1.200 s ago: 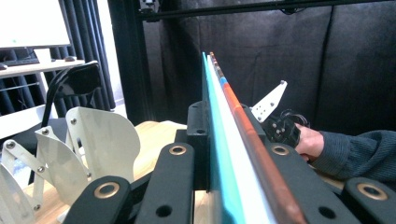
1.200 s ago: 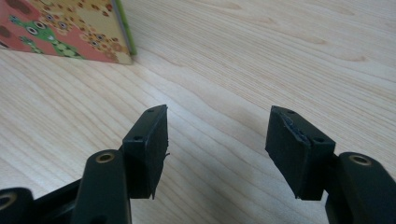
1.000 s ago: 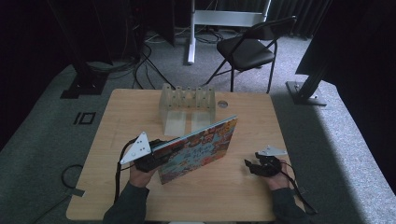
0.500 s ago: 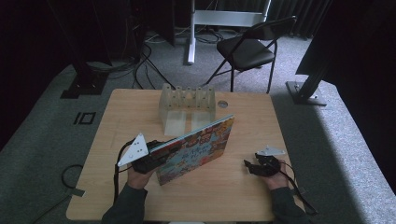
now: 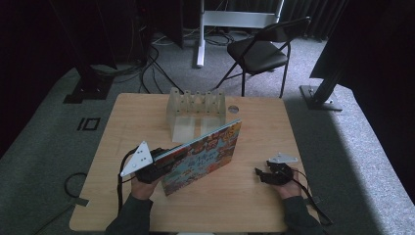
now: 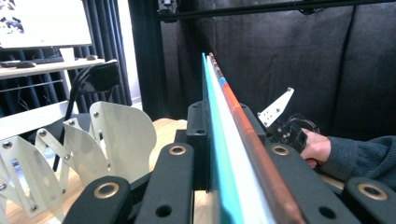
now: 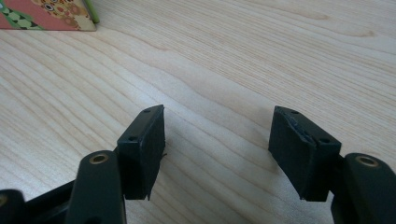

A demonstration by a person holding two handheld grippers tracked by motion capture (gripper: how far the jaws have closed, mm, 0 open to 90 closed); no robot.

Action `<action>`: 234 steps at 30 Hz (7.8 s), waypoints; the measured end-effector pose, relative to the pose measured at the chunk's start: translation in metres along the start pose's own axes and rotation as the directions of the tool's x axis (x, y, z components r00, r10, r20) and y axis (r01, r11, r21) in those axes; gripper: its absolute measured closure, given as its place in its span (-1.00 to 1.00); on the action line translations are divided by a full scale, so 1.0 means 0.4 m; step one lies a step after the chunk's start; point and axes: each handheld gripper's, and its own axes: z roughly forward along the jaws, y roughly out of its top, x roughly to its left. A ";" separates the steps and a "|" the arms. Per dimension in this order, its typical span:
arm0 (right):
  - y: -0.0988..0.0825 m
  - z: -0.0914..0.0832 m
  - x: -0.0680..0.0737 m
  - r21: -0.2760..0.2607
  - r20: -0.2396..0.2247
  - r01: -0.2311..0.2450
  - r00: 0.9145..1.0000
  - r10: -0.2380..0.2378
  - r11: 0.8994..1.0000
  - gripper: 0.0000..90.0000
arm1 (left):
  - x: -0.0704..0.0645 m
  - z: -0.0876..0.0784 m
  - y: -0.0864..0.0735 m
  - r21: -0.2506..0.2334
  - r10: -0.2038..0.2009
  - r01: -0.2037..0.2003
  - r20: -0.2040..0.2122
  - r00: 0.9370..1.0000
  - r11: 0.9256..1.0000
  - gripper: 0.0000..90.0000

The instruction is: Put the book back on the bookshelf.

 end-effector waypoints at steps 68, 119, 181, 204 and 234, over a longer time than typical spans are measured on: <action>-0.007 0.005 -0.004 -0.022 -0.013 -0.007 1.000 0.007 1.000 -0.35 | 0.003 -0.086 0.001 0.012 -0.035 0.037 -0.138 0.990 0.999 0.78; -0.007 0.005 -0.005 -0.022 -0.014 -0.006 1.000 0.006 1.000 -0.35 | 0.009 -0.122 0.002 0.005 -0.068 0.071 -0.239 0.969 0.997 0.79; -0.007 0.005 -0.006 -0.022 -0.015 -0.006 1.000 0.006 1.000 -0.35 | 0.015 -0.155 0.032 0.015 -0.074 0.088 -0.415 0.907 0.996 0.79; -0.006 0.005 -0.006 -0.022 -0.012 -0.007 1.000 0.007 1.000 -0.34 | 0.050 -0.148 0.038 -0.007 -0.100 0.113 -0.510 0.854 0.994 0.78; -0.006 0.006 -0.007 -0.020 -0.011 -0.010 1.000 0.010 1.000 -0.36 | 0.054 -0.090 0.038 0.014 -0.056 0.078 -0.578 0.814 0.997 0.78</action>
